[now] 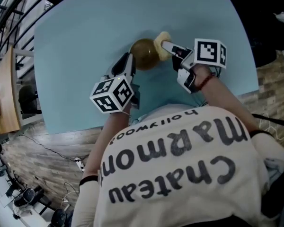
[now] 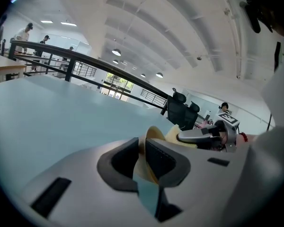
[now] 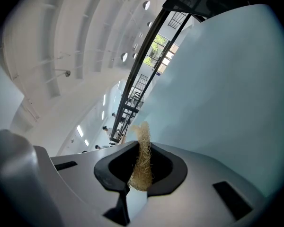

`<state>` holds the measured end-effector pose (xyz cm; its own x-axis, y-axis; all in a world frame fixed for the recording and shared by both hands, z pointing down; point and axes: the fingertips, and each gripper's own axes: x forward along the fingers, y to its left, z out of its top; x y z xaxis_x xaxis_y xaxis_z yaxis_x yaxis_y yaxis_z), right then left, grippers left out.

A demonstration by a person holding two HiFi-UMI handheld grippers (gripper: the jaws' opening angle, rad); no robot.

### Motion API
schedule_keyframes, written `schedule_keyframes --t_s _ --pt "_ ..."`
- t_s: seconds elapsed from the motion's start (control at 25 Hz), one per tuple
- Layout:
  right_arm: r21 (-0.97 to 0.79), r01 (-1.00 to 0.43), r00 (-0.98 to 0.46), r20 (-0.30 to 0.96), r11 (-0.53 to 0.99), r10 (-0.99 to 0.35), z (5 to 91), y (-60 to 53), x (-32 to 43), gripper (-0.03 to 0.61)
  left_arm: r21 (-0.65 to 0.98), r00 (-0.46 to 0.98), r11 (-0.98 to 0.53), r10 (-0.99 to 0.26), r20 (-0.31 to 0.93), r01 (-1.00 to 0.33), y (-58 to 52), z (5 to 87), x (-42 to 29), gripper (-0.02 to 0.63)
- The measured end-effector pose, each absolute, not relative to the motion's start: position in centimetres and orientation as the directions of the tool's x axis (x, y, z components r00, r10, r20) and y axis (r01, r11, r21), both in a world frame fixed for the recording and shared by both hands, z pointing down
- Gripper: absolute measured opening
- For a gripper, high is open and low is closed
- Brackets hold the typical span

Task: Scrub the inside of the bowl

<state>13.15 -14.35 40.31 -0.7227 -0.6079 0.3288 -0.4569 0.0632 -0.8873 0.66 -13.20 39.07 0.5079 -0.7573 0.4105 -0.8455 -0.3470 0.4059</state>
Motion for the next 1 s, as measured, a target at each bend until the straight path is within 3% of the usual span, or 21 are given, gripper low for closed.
schedule_keyframes --t_s 0.44,1.0 --pt "-0.885 -0.463 -0.638 0.303 0.039 -0.708 40.2 -15.1 16.5 0.061 0.433 0.464 -0.273 -0.773 0.432 -0.859 -13.1 40.0 -2.3 0.041" --pt "-0.837 -0.544 -0.603 0.341 0.059 -0.721 41.4 -14.7 16.5 0.061 0.443 0.445 -0.237 -0.771 0.455 -0.865 -11.8 41.2 -4.5 0.04"
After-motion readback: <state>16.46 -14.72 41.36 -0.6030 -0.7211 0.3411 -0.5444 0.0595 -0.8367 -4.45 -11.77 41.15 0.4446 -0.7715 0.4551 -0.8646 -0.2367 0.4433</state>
